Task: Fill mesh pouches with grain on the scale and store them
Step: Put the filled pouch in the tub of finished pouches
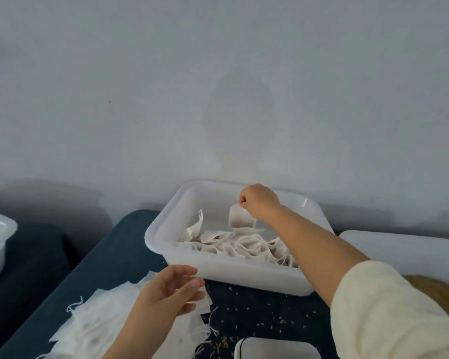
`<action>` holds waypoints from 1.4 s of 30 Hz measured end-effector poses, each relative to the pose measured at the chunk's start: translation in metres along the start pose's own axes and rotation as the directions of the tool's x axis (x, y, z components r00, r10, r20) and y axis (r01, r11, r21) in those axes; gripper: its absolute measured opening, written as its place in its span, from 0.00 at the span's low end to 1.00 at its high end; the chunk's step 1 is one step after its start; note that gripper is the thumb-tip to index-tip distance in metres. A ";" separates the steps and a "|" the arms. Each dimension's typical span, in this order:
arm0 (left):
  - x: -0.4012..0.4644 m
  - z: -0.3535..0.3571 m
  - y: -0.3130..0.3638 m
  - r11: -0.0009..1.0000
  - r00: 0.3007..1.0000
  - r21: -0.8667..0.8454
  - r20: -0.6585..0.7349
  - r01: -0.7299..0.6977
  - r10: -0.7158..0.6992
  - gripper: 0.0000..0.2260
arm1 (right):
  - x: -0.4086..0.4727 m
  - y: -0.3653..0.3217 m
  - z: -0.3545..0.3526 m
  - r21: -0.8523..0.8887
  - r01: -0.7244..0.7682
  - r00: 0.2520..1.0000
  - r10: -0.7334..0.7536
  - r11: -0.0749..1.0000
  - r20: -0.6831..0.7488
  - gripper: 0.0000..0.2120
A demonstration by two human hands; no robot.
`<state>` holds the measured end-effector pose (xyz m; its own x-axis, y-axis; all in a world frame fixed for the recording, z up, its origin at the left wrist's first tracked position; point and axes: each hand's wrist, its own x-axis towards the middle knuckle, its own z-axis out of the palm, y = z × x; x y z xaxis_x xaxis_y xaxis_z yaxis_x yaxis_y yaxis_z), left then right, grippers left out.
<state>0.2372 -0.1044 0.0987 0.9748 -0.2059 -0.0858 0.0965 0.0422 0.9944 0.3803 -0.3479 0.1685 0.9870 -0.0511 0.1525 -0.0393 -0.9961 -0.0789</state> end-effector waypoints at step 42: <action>-0.076 -0.084 -0.018 0.863 0.940 0.504 -0.272 -0.043 0.206 0.04 | -0.180 -0.140 0.032 0.311 0.306 0.880 -0.392 0.900 0.268 0.15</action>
<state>0.1781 -0.0076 0.0826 0.9909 0.0812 0.1072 -0.0599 -0.4471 0.8925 0.2130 -0.1972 0.1208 0.9258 0.3648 -0.0993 0.3150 -0.8896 -0.3308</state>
